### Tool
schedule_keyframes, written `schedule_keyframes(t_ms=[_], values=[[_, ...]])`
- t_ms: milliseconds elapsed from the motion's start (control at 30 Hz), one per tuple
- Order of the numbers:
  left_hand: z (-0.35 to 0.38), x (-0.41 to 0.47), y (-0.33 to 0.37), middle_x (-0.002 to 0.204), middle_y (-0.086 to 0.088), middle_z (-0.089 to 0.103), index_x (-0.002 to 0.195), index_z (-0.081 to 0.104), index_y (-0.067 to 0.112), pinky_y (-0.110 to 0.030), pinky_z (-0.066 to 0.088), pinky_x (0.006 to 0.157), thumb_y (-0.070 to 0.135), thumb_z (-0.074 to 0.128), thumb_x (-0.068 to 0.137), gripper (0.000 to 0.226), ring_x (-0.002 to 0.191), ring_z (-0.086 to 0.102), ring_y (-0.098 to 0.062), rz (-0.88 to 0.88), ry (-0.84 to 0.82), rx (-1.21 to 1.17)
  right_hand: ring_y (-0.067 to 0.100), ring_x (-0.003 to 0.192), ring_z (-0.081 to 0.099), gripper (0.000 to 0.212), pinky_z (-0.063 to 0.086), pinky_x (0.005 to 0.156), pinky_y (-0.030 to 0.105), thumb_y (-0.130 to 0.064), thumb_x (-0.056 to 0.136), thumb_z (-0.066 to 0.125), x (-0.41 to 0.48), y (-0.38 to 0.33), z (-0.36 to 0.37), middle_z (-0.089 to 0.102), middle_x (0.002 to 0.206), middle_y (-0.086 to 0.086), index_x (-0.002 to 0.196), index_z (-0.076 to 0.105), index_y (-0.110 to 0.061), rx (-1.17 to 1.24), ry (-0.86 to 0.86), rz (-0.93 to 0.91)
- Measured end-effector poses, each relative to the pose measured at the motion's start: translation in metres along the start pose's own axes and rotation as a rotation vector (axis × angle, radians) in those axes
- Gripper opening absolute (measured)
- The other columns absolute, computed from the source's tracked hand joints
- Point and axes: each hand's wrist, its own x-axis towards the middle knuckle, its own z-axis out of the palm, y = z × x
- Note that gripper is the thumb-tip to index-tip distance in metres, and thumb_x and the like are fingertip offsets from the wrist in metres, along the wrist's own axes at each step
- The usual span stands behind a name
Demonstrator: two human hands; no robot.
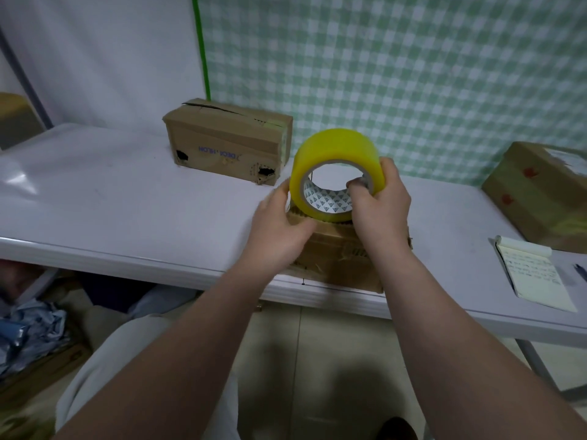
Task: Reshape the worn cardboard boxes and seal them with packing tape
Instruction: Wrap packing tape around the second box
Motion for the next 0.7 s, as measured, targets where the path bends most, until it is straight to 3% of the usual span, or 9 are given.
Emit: schedule_keyframes(t_ms=[100,200,333,400,467,567,700], values=[[-0.007,0.016,0.004,0.127,0.001,0.053,0.112,0.053,0.039,-0.039,0.043,0.103,0.047,0.079,0.055,0.063,0.119,0.05,-0.016,-0.031,-0.117,0.018,0.014,0.063,0.049,0.013,0.039,0.056,0.029,-0.014,0.085,0.054,-0.001,0.0,-0.001,0.052,0.07,-0.005,0.097,0.053,-0.019,-0.016,-0.01,-0.008],[-0.008,0.027,0.0,0.121,0.004,0.06,0.117,0.057,0.034,-0.04,0.048,0.098,0.055,0.086,0.049,0.077,0.112,0.057,-0.013,-0.038,-0.154,0.066,0.012,0.063,0.05,0.014,0.038,0.054,0.028,-0.015,0.086,0.054,-0.001,0.0,-0.003,0.053,0.071,-0.005,0.099,0.053,-0.021,-0.034,-0.029,-0.006],[-0.008,0.037,-0.005,0.137,0.001,0.049,0.124,0.048,0.049,-0.047,0.039,0.105,0.089,0.069,0.026,0.108,0.132,0.04,-0.024,-0.06,-0.118,0.25,0.017,0.076,0.058,0.02,0.047,0.063,0.032,-0.009,0.082,0.057,0.007,-0.002,-0.008,0.065,0.085,0.004,0.099,0.056,-0.019,-0.057,-0.076,0.006],[-0.01,0.034,0.003,0.15,-0.004,0.033,0.133,0.039,0.047,-0.052,0.027,0.112,0.086,0.069,0.036,0.109,0.142,0.019,-0.03,-0.101,-0.132,0.366,0.023,0.08,0.059,0.022,0.048,0.066,0.034,-0.007,0.079,0.057,0.014,-0.003,-0.015,0.065,0.089,0.007,0.099,0.058,-0.017,-0.118,-0.095,-0.026],[-0.013,0.03,0.009,0.156,-0.006,0.019,0.131,0.037,0.048,-0.053,0.016,0.115,0.074,0.073,0.053,0.09,0.145,0.001,-0.032,-0.102,-0.17,0.41,0.023,0.08,0.058,0.023,0.045,0.065,0.032,-0.007,0.078,0.057,0.022,-0.002,-0.028,0.065,0.088,0.005,0.097,0.059,-0.019,-0.208,-0.105,-0.069],[-0.015,0.032,0.008,0.156,-0.006,0.016,0.124,0.039,0.054,-0.055,0.016,0.114,0.068,0.071,0.061,0.072,0.144,-0.004,-0.031,-0.072,-0.201,0.414,0.025,0.086,0.059,0.031,0.042,0.068,0.031,-0.009,0.077,0.057,0.036,0.004,-0.061,0.065,0.093,0.002,0.1,0.061,-0.028,-0.312,-0.085,-0.073],[-0.015,0.036,0.008,0.155,-0.007,0.019,0.125,0.04,0.05,-0.058,0.017,0.113,0.071,0.068,0.061,0.073,0.144,-0.003,-0.033,-0.043,-0.201,0.519,0.027,0.098,0.059,0.054,0.05,0.08,0.039,-0.01,0.079,0.059,0.041,0.004,-0.096,0.065,0.111,0.003,0.128,0.056,-0.032,-0.465,-0.091,-0.114]])
